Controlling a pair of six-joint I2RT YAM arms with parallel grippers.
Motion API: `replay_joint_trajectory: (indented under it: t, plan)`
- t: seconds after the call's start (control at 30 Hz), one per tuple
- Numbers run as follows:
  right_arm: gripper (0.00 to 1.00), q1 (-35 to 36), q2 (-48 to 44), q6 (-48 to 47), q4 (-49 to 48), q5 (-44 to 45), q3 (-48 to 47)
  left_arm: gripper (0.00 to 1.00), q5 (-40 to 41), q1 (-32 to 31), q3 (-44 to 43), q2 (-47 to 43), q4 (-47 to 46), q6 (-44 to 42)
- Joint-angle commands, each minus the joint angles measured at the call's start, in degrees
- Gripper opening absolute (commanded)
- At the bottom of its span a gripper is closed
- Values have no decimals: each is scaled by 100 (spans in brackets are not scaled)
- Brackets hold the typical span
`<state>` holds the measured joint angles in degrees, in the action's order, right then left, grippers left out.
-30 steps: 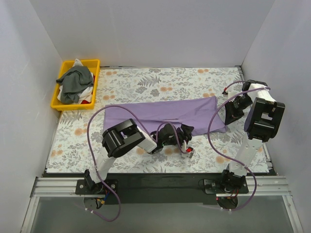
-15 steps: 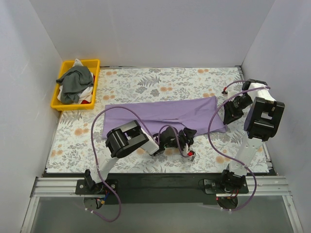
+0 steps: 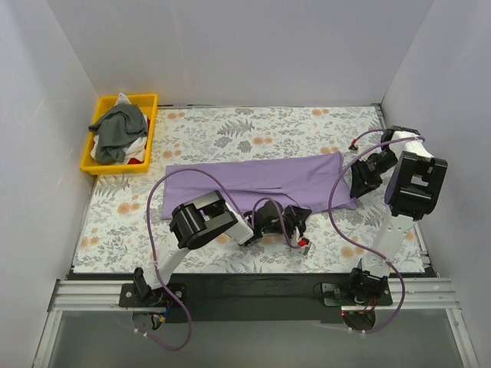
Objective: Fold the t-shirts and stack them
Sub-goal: Fold the tshirt
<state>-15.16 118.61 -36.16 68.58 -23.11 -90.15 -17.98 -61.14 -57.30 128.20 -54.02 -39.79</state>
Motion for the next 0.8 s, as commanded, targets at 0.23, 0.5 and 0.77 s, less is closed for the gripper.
replay_joint_trajectory:
  t: [0.23, 0.5, 0.77]
  plan:
    - [33, -22, 373, 118, 103, -132, -415, 0, -22, -47, -238, -225, -144, 6]
    - [1, -22, 269, 127, 121, -44, -469, 0, -4, -47, -229, -243, -240, 42]
    - [1, -22, -40, 118, 270, -272, -977, 0, 84, -20, -212, -796, 163, 437]
